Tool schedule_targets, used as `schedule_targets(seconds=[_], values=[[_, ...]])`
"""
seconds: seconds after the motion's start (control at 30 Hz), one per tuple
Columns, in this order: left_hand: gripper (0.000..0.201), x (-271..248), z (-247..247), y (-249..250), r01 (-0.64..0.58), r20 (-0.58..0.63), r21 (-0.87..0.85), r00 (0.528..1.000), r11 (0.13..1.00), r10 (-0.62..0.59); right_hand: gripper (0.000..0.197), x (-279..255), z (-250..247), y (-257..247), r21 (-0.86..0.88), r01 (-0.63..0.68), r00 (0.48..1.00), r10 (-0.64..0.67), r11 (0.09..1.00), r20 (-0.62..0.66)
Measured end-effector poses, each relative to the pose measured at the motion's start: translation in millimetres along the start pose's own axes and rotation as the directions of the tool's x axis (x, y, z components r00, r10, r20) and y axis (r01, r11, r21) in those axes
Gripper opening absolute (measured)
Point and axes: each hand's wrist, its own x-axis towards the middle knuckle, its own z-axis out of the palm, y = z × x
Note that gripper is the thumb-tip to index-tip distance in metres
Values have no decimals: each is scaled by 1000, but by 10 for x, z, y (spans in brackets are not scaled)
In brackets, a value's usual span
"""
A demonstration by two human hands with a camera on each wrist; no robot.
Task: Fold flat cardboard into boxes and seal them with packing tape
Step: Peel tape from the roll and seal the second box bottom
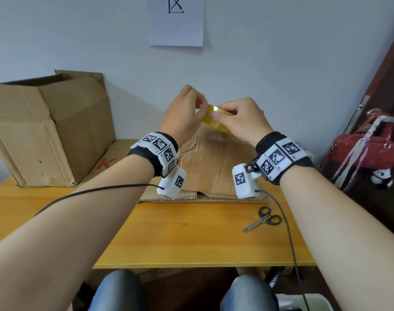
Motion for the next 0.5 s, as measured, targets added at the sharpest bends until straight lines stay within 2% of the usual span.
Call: schedule_targets(seconds=[0.1,0.3,0.5], values=[[7,14,-43,15,32,0,-49,999,998,-32,27,15,-3,32,-9,-12,1000,12,1000,-21],[4,12,-89,47,172,-63,-250,979,953,-193,19,13,-62,1,-18,20,999,-20,1000,-35],[10,12,-138,75,158,-51,-222,984,962,-173,22,10,-84,19,-88,64,998,-65,994,-11]])
